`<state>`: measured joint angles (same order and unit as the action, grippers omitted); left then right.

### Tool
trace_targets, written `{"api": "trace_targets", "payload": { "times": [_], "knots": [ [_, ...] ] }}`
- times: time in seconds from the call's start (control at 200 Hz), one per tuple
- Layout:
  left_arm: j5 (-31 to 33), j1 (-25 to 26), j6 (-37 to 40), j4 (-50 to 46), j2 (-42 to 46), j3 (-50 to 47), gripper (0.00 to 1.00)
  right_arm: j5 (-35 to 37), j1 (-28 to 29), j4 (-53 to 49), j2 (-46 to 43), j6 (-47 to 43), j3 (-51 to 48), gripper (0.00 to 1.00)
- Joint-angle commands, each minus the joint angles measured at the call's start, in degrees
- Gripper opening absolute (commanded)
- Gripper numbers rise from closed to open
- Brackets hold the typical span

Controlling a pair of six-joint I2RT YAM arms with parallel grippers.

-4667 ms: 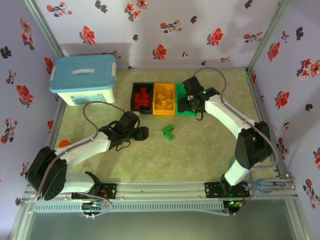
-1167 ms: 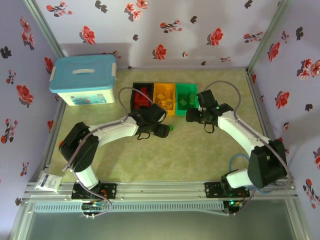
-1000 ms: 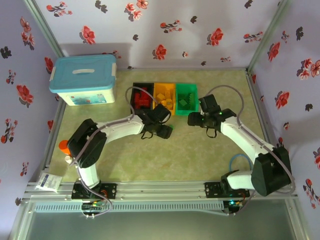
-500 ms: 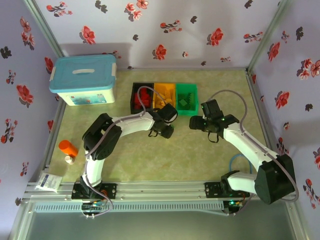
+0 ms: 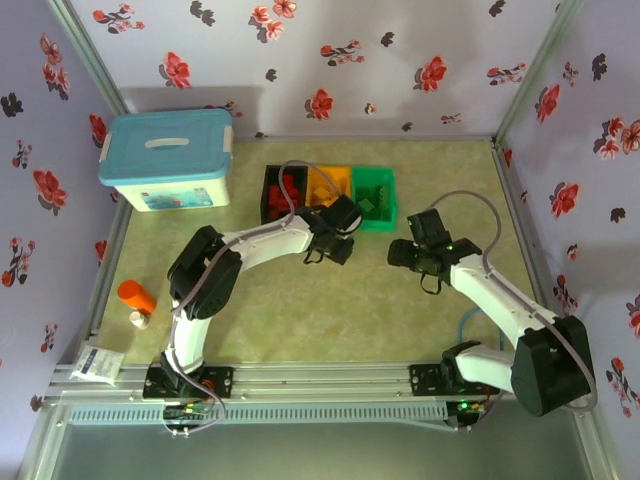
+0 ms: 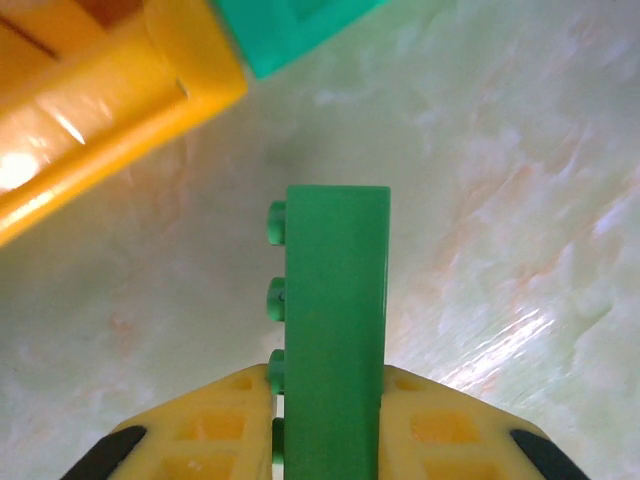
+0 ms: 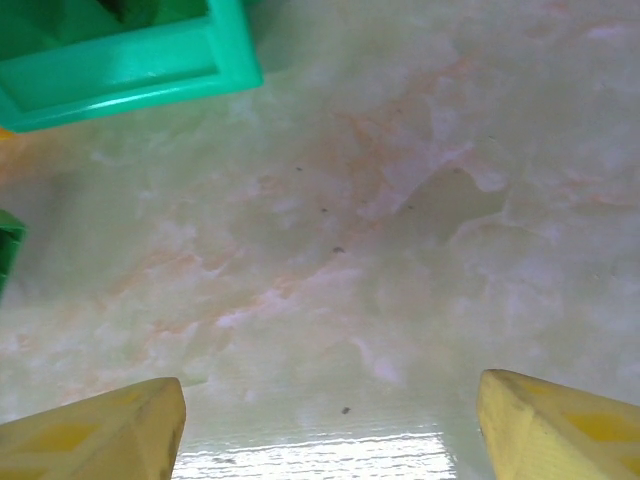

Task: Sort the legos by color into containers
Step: Pick up the lego from the center of the table, then place the lego in the container.

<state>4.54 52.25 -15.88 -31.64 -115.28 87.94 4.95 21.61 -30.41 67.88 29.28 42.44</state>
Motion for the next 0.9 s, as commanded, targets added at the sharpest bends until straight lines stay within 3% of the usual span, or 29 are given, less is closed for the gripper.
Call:
{"api": "trace_targets", "payload": {
  "times": [0.0,0.43,0.895],
  "knots": [
    [0.99,0.4,1.06,-0.62,1.07,4.43,0.16,2.21,-0.57,1.06,-1.51,2.41,-1.9,0.77],
    [-0.77,-2.18,1.82,-7.13,-11.05,26.89,0.17,0.18,-0.61,1.33,-5.91,3.82,-6.35,0.78],
    [-2.43,-6.25,0.59,-10.04,-19.63,38.81,0.18,-0.34,-0.68,-0.18,-7.4,3.74,-5.72,0.78]
  ]
}}
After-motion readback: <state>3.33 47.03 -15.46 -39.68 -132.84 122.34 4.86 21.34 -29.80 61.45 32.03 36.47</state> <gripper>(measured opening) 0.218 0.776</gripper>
